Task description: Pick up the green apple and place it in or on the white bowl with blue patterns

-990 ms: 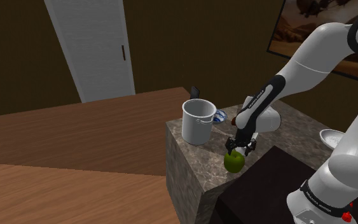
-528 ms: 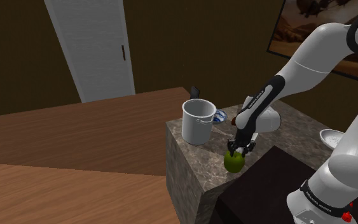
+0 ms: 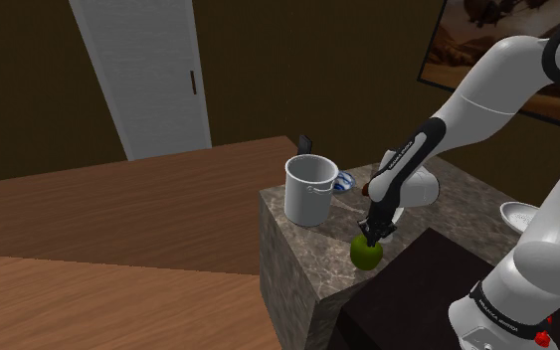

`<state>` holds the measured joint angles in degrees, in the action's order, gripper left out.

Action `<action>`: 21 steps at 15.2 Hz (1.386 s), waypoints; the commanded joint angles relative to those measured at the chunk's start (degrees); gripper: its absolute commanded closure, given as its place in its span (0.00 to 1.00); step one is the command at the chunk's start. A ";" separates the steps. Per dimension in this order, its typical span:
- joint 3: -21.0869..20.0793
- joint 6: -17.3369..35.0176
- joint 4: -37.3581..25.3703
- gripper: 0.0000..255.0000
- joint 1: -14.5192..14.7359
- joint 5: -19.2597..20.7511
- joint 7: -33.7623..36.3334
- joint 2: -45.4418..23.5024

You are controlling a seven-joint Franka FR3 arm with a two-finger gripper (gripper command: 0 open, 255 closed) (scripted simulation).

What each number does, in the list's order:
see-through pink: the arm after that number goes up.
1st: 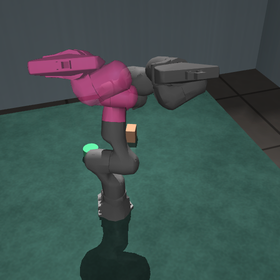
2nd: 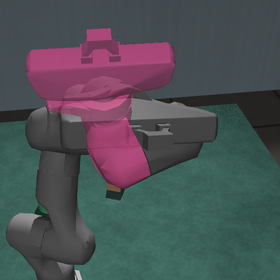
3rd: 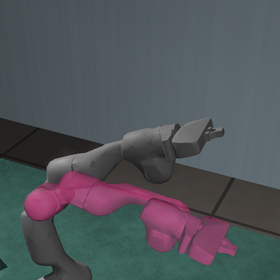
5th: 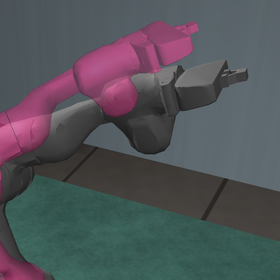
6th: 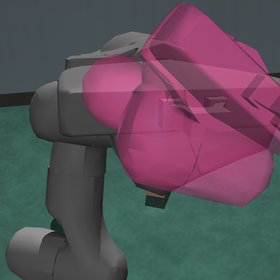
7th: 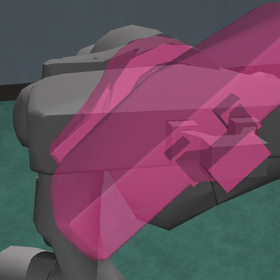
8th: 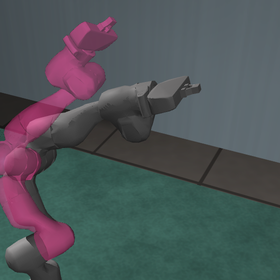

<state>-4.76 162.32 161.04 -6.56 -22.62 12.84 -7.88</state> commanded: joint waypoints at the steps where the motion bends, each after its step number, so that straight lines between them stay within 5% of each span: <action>1: 0.00 0.01 0.00 1.00 0.00 -0.01 -0.01 -0.01; 21: 1.49 -20.76 1.14 1.00 -1.10 9.83 8.78 22.18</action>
<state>-3.35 142.73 162.03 -7.47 -13.11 21.49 13.01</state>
